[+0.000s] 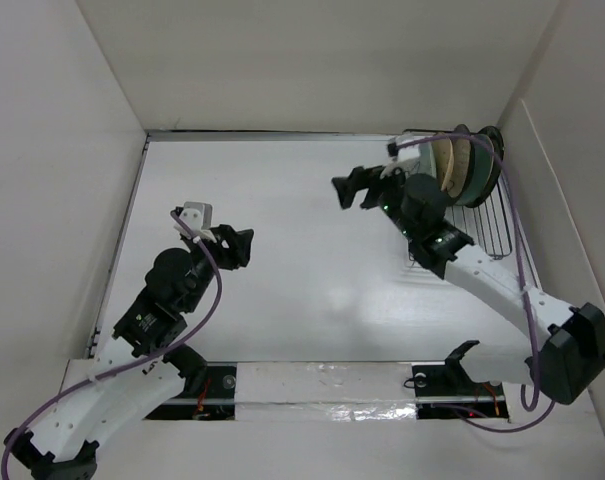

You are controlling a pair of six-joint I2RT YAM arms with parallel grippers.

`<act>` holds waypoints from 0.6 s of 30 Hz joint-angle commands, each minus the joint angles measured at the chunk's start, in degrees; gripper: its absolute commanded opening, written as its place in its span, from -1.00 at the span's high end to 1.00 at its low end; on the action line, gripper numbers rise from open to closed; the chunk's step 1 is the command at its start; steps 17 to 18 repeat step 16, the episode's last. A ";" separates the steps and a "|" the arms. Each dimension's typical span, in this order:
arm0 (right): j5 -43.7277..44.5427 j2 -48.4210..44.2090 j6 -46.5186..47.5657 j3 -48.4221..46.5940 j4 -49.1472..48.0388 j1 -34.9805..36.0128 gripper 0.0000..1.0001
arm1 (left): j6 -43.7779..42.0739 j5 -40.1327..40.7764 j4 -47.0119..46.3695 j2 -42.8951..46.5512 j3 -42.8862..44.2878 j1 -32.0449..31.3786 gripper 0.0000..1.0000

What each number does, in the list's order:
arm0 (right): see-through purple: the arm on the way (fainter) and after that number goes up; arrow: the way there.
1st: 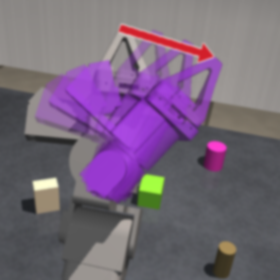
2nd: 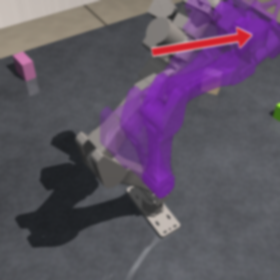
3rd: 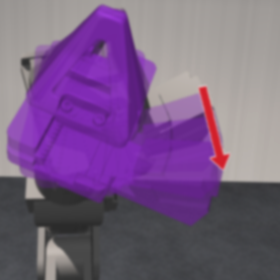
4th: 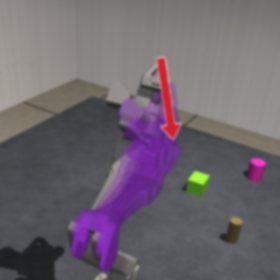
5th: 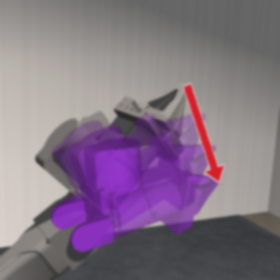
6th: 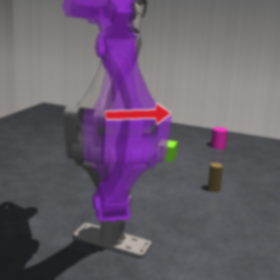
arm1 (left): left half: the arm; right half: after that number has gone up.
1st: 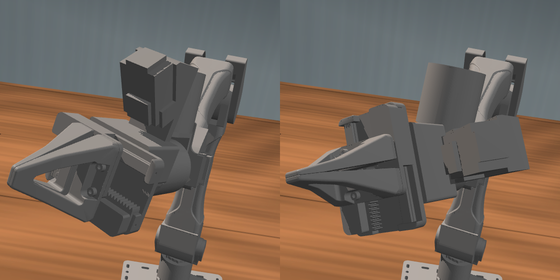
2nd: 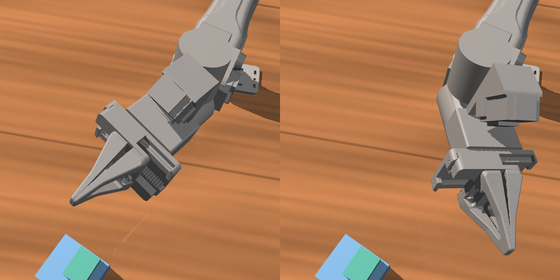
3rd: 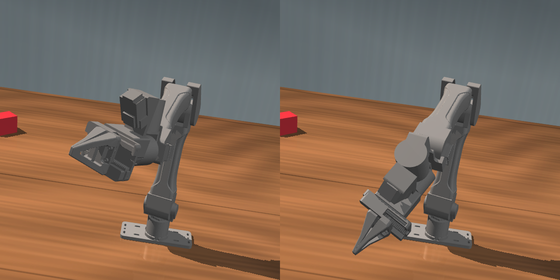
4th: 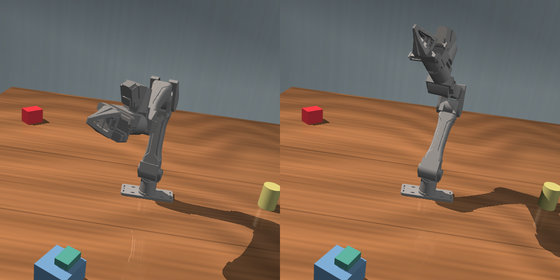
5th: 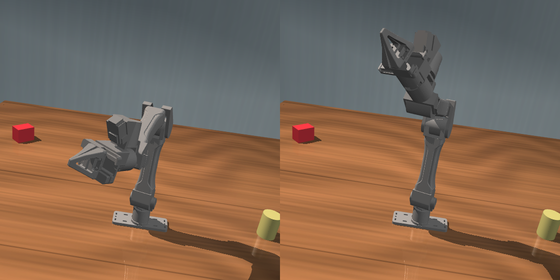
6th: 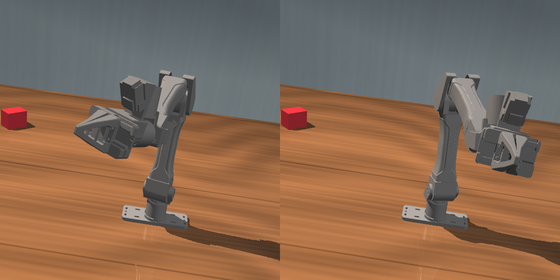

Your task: Load the plates into the dish rack

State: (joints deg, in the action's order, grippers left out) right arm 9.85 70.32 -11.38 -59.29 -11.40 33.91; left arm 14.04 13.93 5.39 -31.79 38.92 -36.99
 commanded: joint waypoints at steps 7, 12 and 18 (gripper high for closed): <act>-19.52 8.25 -9.45 15.42 -24.08 9.95 -0.99 | -2.44 5.23 -4.86 -1.78 -1.47 0.25 -0.10; -14.69 7.20 -9.72 21.14 -27.28 10.47 -0.99 | -3.58 5.05 -6.53 -3.80 -2.35 0.25 -0.10; -12.75 6.75 -9.72 22.20 -28.85 11.00 -0.99 | -2.80 7.86 -5.48 -8.28 -1.22 0.25 -0.10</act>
